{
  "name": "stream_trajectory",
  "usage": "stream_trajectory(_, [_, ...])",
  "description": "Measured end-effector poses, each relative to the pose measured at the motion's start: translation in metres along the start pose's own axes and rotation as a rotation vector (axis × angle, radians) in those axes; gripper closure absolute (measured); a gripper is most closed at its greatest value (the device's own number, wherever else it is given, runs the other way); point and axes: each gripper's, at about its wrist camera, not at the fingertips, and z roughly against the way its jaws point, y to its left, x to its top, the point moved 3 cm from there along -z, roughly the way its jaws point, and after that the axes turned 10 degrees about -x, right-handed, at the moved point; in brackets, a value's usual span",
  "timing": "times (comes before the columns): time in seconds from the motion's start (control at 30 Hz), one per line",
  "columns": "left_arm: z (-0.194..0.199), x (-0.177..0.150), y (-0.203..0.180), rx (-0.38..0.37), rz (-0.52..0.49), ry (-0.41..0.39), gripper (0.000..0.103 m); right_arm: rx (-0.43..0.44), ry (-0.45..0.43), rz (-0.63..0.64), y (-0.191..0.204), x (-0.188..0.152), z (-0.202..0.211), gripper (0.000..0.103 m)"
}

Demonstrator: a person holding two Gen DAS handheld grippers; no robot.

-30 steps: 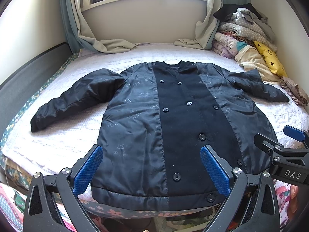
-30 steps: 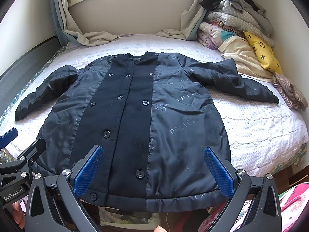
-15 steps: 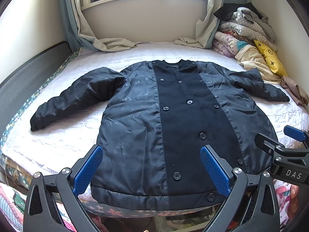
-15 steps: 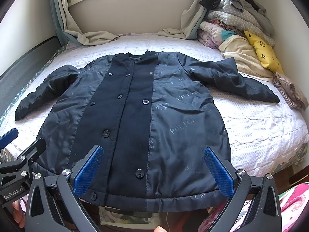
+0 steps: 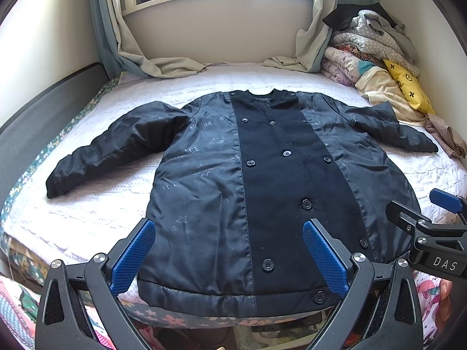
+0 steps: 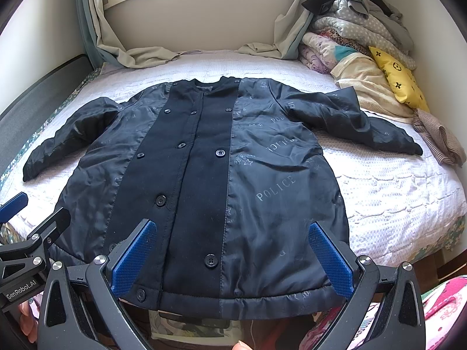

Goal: Fold large clothes

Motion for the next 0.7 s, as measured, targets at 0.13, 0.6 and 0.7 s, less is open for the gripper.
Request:
stream_trajectory(0.13, [-0.0009,-0.0004,0.0006,0.0,0.0,0.004,0.001,0.001,0.001,0.002,0.0006,-0.0017,-0.0007,0.0])
stream_trajectory(0.6, [-0.0024,-0.0027,0.0007,0.001,-0.001,0.007,0.001,0.002,0.003,0.003,0.0013,-0.0021,-0.0014,0.0])
stream_trajectory(0.7, [-0.0045,-0.0054,0.0007,0.001,0.0,0.012,0.001,0.002,0.004,0.002,0.0018,-0.0028,-0.002,0.0])
